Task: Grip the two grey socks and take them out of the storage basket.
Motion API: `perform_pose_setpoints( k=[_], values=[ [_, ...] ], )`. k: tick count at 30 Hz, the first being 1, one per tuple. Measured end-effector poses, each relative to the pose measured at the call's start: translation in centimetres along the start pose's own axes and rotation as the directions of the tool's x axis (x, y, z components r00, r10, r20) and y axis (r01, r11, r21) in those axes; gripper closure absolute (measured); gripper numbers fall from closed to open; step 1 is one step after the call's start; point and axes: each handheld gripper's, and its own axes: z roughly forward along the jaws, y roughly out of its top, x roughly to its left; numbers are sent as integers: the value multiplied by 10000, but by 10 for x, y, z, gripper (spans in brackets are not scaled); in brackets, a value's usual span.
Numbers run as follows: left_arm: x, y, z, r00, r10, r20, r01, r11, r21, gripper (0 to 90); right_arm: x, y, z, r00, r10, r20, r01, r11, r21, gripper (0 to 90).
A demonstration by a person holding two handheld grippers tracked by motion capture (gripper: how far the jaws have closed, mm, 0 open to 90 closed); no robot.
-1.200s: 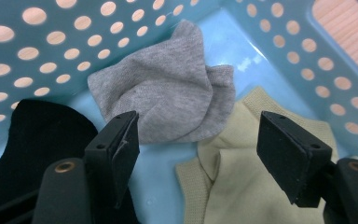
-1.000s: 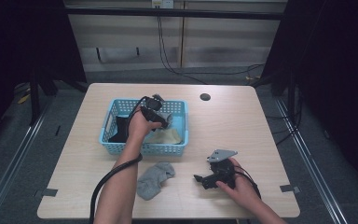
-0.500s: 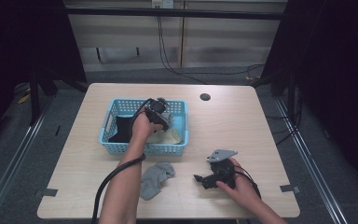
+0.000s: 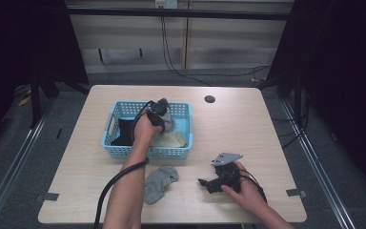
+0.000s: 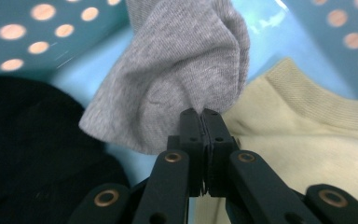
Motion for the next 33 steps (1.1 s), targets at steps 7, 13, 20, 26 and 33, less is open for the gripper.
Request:
perform_pose_setpoints(
  k=[7, 13, 20, 26, 33],
  values=[
    [4, -8, -29, 9996, -132, 235, 129, 9998, 137, 884, -1, 0, 0, 10000, -62, -56, 62, 10000, -41, 104],
    [10, -25, -46, 9994, -237, 245, 225, 9986, 480, 885, -1, 0, 0, 10000, -84, -33, 84, 10000, -52, 104],
    [19, -45, -64, 9991, -387, 183, 376, 9976, 584, 885, 0, 0, 0, 10000, -41, -28, 41, 10000, 4, 104],
    [22, -57, -75, 9985, -517, 167, 501, 9951, 850, 884, 0, 0, 0, 10000, -62, -21, 61, 10000, -4, 104],
    [29, -69, -75, 9967, -777, 216, 740, 9875, 1393, 880, 0, 0, 0, 10000, -52, -22, 52, 10000, -1, 104]
  ],
)
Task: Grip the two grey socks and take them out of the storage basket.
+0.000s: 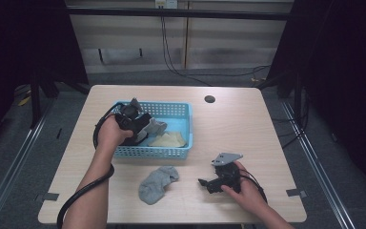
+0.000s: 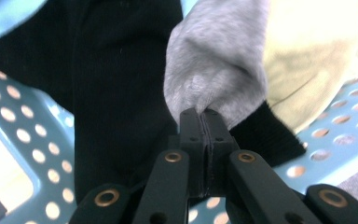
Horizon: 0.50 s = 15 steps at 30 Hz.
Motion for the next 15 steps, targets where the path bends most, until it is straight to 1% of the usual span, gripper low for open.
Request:
perform_pose_setpoints(
  k=[1, 2, 3, 4, 5, 6, 8, 9, 10, 11, 12, 13, 14, 15],
  values=[
    [1, -1, 0, 10000, -96, -2, 96, 9999, -74, 864, 0, 0, 0, 10000, -23, 2, 23, 10000, -8, 104],
    [1, -1, 0, 9996, -261, -64, 259, 9995, -205, 798, 0, 0, 0, 10000, -22, 1, 22, 10000, -9, 104],
    [1, -1, -1, 9993, -328, -199, 316, 9980, -548, 690, 0, 0, 0, 10000, -20, 2, 20, 10000, -8, 104],
    [1, 0, -2, 9992, -349, -210, 333, 9969, -714, 616, 0, 0, 0, 10000, -20, 2, 20, 10000, -7, 104],
    [0, 1, -2, 9992, -391, -125, 380, 9960, -808, 607, 0, 0, 0, 10000, -21, 3, 21, 10000, -7, 104],
    [-1, 2, -2, 9992, -405, -12, 402, 9947, -941, 564, 0, 0, 0, 10000, -18, 2, 18, 10000, -5, 104],
    [-3, 6, 0, 9985, -537, 134, 551, 9877, -1461, 461, 0, 0, 0, 10000, -21, 3, 21, 10000, -9, 104],
    [-4, 9, 1, 9990, -407, 162, 427, 9866, -1572, 426, 0, 0, 0, 10000, -21, 3, 21, 10000, -9, 104],
    [-5, 11, 3, 9996, -237, 164, 260, 9861, -1641, 420, 0, 0, 0, 10000, -19, 2, 19, 10000, -10, 104],
    [-7, 14, 6, 9995, -234, 199, 266, 9833, -1801, 413, 0, 0, 0, 10000, -22, 1, 22, 10000, -9, 104],
    [-9, 16, 8, 9996, -100, 251, 145, 9818, -1892, 400, 0, 0, 0, 10000, -28, 4, 28, 10000, -13, 104],
    [-10, 19, 11, 9996, 111, 256, -59, 9804, -1971, 383, 0, 0, 0, 10000, -20, 3, 20, 10000, -10, 104],
    [-12, 22, 14, 9992, 30, 397, 50, 9795, -2016, 357, 0, 0, 0, 10000, -21, 1, 21, 10000, -10, 104],
    [-14, 24, 17, 9991, 82, 413, 3, 9794, -2017, 337, 0, 0, 0, 10000, -21, 2, 21, 10000, -10, 104]
  ],
)
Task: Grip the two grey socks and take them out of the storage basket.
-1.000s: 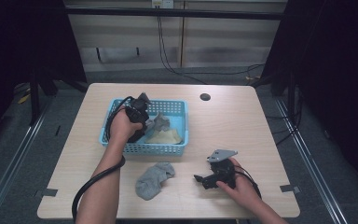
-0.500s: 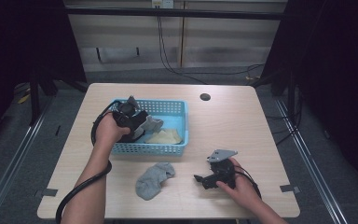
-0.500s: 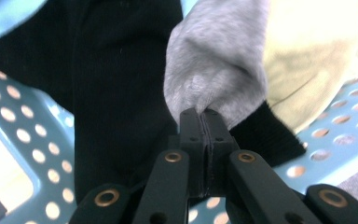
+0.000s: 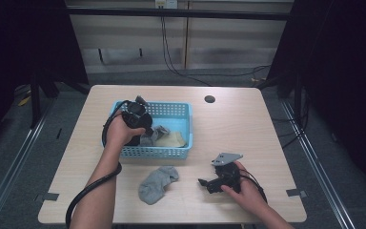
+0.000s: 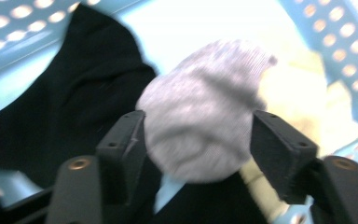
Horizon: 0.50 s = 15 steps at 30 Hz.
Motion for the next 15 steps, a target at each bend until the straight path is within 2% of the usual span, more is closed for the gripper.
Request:
perform_pose_setpoints(
  k=[3, 5, 8, 10, 11, 12, 13, 15],
  values=[
    [-6, 7, 8, 9999, 164, -44, -164, 9999, 16, 302, 0, 0, 0, 10000, -10, -21, 10, 10000, -25, 104],
    [-8, 10, 15, 10000, 14, -47, -13, 9999, 159, 279, 0, 0, 0, 10000, 10, -31, -10, 10000, -29, 104],
    [-8, 13, 23, 10000, 36, -70, -34, 9997, 259, 281, 0, 0, 0, 10000, 62, -42, -62, 10000, -3, 104],
    [-10, 13, 29, 9997, 49, -234, -40, 9993, 367, 322, 0, 0, 0, 10000, 48, -35, -48, 10000, -13, 104],
    [-9, 13, 31, 9993, 235, -289, -218, 9982, 558, 392, 0, 0, 0, 10000, 30, -19, -30, 10000, -23, 104],
    [-9, 14, 32, 9994, 282, -175, -270, 9974, 671, 496, 0, 0, 0, 10000, 29, -20, -29, 10000, -26, 104],
    [-9, 14, 32, 9995, 242, -195, -228, 9973, 704, 555, 0, 0, 0, 10000, 32, -23, -32, 10000, -27, 104],
    [-8, 17, 27, 9991, 218, -371, -179, 9946, 1025, 787, 0, 0, 0, 10000, 55, -45, -55, 10000, -19, 104]
  ],
)
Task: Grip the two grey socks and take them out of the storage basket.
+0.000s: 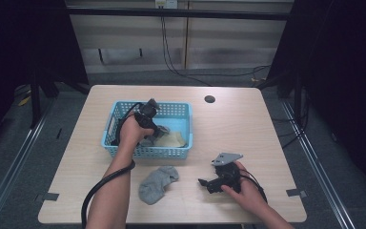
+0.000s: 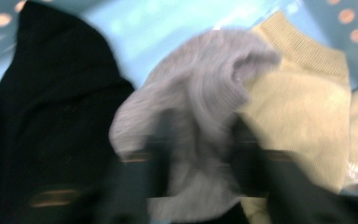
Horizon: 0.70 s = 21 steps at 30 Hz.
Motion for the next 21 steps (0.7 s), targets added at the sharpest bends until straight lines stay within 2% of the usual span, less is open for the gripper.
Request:
perform_pose_setpoints(
  k=[1, 2, 5, 8, 14, 21],
  values=[
    [0, 1, -3, 10000, -7, 38, 7, 10000, 26, 855, 0, 0, 0, 10000, -11, -2, 11, 10000, 0, 104],
    [0, 2, -7, 10000, 31, 60, -32, 9999, 97, 876, 0, 0, 0, 10000, -20, -14, 20, 10000, 4, 104],
    [-2, 4, -18, 9996, 289, -6, -288, 9992, 276, 880, -1, 0, 0, 10000, -65, -27, 65, 10000, -6, 104],
    [-2, 5, -30, 9994, 348, 82, -349, 9993, 99, 880, -1, 0, 0, 10000, -80, -2, 80, 10000, -7, 104],
    [-6, 11, -54, 9969, 772, 134, -773, 9970, 67, 879, 0, 0, 0, 10000, -74, -2, 74, 10000, -1, 104],
    [-17, 17, -81, 9925, 1109, 507, -1123, 9933, 256, 879, 0, 0, 0, 10000, -37, -25, 37, 10000, 17, 104]
  ],
)
